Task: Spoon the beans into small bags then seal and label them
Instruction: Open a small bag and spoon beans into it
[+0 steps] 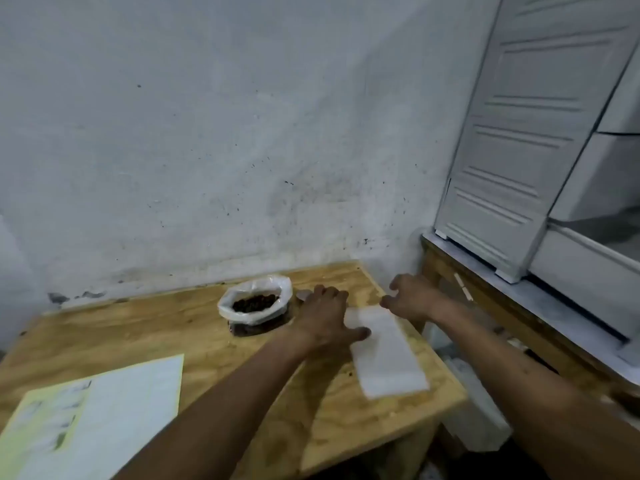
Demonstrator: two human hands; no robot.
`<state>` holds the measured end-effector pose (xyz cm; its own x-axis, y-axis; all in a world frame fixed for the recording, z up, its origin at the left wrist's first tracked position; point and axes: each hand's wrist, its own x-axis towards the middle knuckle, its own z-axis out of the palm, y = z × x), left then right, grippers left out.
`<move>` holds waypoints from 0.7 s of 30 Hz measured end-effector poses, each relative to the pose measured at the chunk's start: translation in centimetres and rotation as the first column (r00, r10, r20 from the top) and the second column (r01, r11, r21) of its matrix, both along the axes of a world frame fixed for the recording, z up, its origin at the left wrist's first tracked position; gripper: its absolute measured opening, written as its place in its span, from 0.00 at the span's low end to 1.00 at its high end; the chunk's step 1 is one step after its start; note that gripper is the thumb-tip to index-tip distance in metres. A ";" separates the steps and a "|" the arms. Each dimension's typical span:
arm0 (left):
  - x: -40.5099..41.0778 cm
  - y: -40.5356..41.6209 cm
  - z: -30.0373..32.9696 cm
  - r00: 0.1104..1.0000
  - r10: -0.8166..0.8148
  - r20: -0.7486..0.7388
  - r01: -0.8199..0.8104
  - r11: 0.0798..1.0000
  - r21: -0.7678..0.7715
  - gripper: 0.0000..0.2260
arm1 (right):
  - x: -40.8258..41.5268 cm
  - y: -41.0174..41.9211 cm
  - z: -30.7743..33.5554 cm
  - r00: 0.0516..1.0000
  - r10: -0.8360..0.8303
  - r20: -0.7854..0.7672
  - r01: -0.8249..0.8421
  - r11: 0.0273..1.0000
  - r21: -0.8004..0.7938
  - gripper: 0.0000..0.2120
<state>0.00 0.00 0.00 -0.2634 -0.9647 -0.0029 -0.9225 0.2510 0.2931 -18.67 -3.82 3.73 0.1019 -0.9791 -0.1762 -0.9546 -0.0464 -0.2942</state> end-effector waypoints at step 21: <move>-1.8 3.5 -2.0 0.714 0.169 -0.679 -0.207 0.978 0.026 0.39 | -2.7 4.1 -1.2 0.709 -0.247 0.660 0.246 0.964 0.097 0.17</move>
